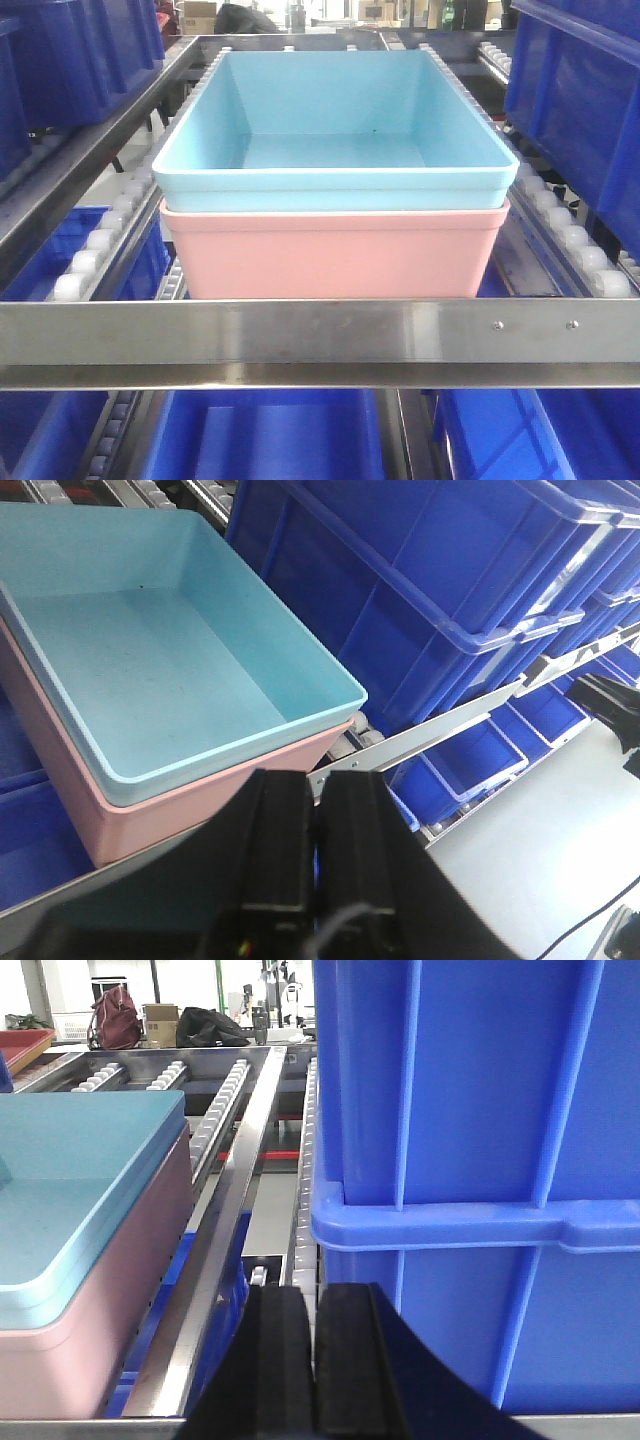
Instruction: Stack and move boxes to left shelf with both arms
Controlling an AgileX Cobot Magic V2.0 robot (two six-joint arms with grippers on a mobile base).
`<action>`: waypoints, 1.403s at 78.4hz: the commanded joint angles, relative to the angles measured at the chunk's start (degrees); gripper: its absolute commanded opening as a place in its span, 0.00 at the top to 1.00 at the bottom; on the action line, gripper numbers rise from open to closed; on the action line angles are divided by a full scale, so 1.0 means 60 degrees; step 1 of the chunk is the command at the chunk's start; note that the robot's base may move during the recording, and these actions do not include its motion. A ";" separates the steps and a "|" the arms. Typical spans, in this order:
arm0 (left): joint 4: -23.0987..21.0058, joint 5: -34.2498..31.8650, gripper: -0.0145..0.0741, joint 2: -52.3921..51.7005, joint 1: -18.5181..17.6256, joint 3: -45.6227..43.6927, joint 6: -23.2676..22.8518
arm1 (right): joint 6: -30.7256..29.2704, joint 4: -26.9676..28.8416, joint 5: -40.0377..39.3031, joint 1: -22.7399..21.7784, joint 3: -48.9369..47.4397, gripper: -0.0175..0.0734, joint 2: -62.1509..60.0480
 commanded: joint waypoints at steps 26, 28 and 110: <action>0.1019 -0.0813 0.84 -0.0361 0.0766 -0.0064 0.0038 | -0.0097 -0.0004 -0.0917 -0.0054 -0.0222 0.75 -0.0204; 0.0835 -0.0813 0.84 -0.0503 0.1079 0.0029 0.0146 | -0.0097 -0.0004 -0.0917 -0.0054 -0.0222 0.75 -0.0204; -0.2038 -0.3822 0.84 -0.4765 0.7656 0.5357 0.3419 | -0.0097 -0.0004 -0.0917 -0.0054 -0.0222 0.75 -0.0204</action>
